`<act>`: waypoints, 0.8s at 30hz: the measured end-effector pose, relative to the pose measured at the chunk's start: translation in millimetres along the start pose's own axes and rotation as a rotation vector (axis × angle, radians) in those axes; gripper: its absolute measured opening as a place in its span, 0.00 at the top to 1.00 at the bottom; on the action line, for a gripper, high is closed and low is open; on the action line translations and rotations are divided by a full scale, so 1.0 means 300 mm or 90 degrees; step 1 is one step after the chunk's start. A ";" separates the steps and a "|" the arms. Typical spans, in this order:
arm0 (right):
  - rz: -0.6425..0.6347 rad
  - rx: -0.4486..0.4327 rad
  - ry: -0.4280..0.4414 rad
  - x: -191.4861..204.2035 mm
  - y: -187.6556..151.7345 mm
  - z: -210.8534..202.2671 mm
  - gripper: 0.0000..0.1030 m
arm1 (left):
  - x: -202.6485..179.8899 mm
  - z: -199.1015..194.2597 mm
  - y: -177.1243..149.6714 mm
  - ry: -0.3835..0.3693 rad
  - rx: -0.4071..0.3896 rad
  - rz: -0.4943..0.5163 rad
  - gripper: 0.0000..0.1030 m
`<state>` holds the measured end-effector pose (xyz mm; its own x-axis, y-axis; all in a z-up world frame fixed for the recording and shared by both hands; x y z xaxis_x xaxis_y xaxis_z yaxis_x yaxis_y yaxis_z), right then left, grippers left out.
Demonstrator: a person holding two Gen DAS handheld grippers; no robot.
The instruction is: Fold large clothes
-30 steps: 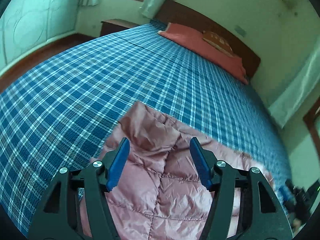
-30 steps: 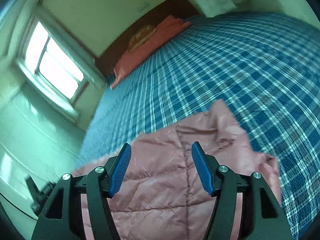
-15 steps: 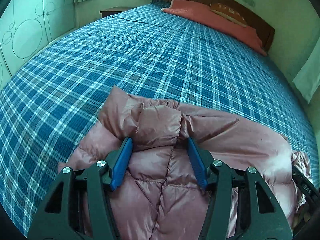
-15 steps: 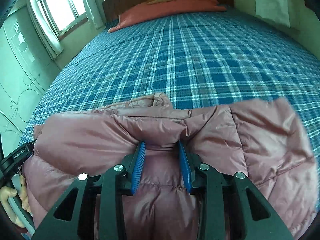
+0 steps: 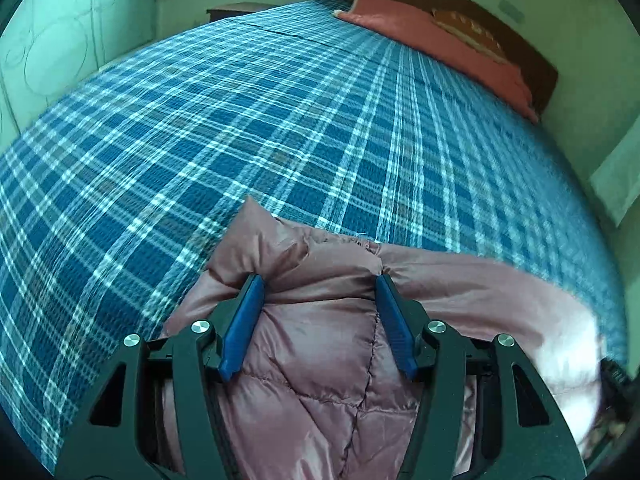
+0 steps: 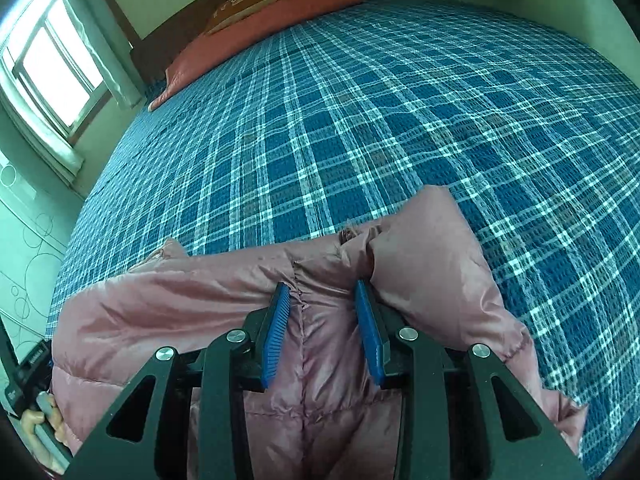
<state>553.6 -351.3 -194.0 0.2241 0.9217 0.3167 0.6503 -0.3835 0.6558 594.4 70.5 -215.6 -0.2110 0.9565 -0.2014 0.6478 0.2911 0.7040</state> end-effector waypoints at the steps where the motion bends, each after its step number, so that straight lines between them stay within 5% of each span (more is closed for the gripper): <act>1: -0.003 -0.001 0.001 -0.003 0.003 -0.008 0.65 | -0.008 0.000 0.004 0.006 0.003 0.013 0.41; 9: 0.039 -0.022 0.014 -0.079 0.030 -0.197 0.65 | 0.088 -0.185 0.040 -0.055 0.019 -0.076 0.36; 11: 0.047 -0.025 0.017 -0.123 -0.002 -0.273 0.57 | 0.146 -0.258 0.027 -0.062 0.012 -0.123 0.34; 15: 0.063 -0.041 0.015 -0.220 -0.090 -0.451 0.45 | 0.265 -0.397 -0.060 -0.060 0.011 -0.206 0.33; 24: 0.195 -0.035 0.078 -0.311 -0.381 -0.692 0.40 | 0.385 -0.675 -0.332 -0.089 0.003 -0.350 0.26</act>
<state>307.6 -405.8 -156.2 0.3120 0.7503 0.5829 0.5249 -0.6475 0.5525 357.5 148.2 -171.2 -0.4191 0.6579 -0.6257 0.4735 0.7464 0.4677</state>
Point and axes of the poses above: each gripper's, at about its wrist camera, not at the fingertips, and z roughly the way its jaws point, x to its left, y to its top, the point moved 9 cm from there along z, roughly the way its jaws point, and after that the axes turned 12 degrees about -x, right-handed, at the moved point
